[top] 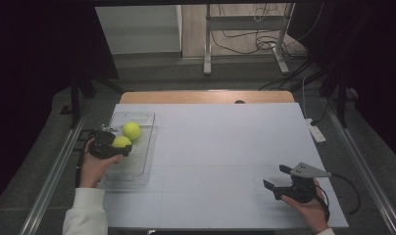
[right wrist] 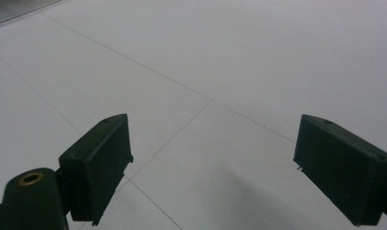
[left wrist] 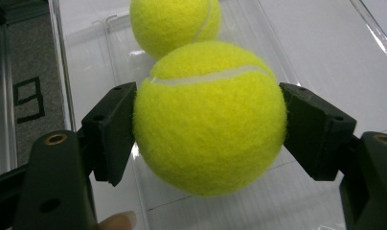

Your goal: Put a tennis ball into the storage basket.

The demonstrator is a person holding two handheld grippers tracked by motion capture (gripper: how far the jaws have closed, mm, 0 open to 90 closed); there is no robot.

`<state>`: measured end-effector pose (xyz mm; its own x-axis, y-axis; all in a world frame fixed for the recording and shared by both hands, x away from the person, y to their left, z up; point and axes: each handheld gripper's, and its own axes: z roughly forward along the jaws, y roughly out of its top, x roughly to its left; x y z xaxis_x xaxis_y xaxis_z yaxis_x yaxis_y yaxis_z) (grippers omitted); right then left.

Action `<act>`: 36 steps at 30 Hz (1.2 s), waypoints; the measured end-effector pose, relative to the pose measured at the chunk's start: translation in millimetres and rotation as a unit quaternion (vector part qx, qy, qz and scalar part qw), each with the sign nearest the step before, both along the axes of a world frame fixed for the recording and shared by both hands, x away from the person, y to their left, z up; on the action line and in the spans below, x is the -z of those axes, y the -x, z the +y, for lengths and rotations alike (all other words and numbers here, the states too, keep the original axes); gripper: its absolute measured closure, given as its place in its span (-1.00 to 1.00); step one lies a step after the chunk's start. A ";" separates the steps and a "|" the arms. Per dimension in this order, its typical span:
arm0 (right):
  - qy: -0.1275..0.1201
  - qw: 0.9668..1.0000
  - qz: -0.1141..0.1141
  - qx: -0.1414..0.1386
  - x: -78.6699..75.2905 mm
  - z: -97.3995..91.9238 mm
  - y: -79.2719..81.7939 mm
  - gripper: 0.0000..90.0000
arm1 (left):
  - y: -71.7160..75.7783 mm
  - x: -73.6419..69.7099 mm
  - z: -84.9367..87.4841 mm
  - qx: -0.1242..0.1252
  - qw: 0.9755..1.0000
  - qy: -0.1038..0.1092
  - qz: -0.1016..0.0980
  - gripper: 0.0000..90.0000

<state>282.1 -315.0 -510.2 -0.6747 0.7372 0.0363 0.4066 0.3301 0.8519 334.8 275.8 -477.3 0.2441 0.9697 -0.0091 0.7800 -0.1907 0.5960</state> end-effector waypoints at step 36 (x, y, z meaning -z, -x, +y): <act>-0.007 1.000 0.006 0.005 2.2 -4.4 -3.7 -0.72 | 13.2 -18.5 -0.3 0.039 0.984 0.145 -0.095 -0.73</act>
